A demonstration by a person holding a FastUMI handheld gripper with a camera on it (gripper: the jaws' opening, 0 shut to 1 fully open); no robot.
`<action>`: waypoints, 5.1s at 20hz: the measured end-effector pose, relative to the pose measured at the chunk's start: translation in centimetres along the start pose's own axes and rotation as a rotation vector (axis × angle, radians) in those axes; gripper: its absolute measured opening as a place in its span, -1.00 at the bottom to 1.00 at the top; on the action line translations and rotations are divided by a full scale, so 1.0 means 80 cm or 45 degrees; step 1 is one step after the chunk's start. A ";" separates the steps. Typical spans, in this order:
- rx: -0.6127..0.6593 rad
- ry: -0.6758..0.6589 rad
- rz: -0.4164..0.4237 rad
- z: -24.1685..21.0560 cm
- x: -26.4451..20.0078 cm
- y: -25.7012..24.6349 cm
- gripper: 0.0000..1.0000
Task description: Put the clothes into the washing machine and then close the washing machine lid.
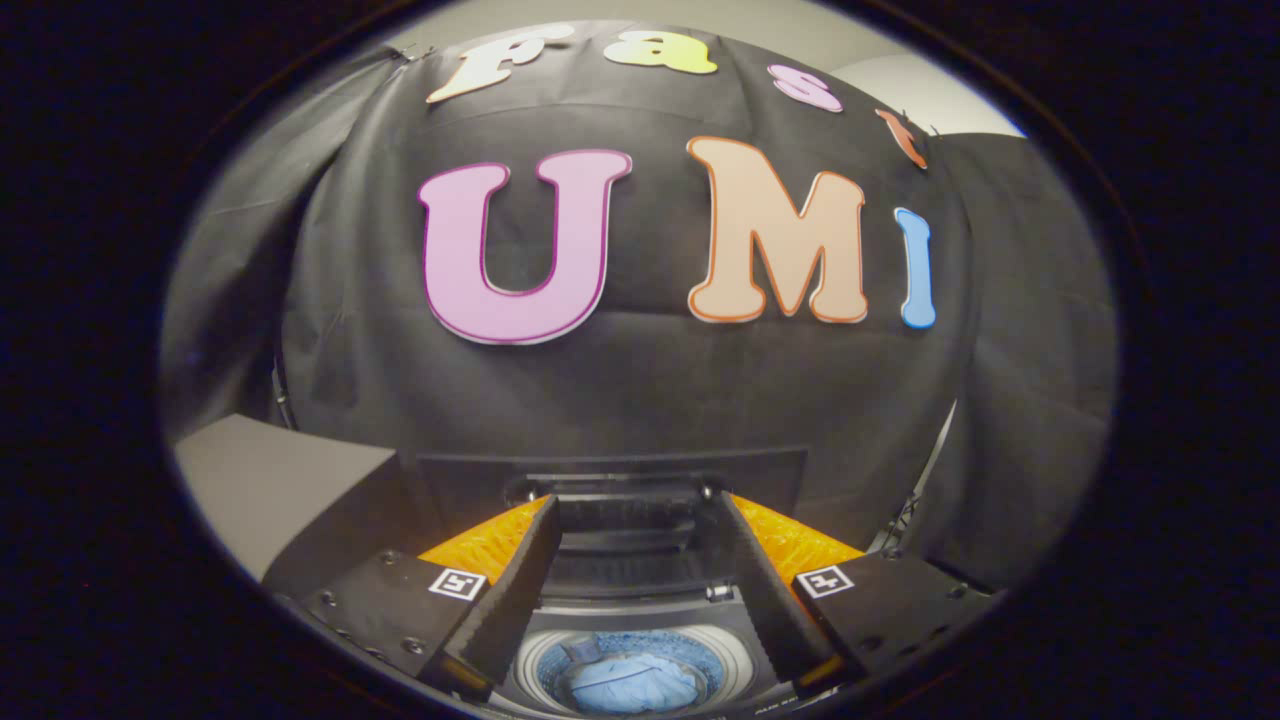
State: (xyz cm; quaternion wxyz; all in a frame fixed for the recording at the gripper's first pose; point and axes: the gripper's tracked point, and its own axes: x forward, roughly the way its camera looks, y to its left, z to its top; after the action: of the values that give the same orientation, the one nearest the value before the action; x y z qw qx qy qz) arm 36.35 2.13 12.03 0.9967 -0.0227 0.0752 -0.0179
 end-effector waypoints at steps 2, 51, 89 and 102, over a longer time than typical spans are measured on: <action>0.019 -0.036 0.015 0.024 0.014 0.006 0.93; 0.039 -0.263 -0.012 -0.031 0.079 -0.008 0.94; 0.132 -0.178 -0.055 -0.198 -0.022 -0.056 0.94; 0.118 -0.047 -0.082 -0.222 -0.071 -0.081 0.92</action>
State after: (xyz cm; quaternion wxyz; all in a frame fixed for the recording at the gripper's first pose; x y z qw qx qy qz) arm 27.83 -4.88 -4.37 0.9969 0.0207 0.0551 -0.0530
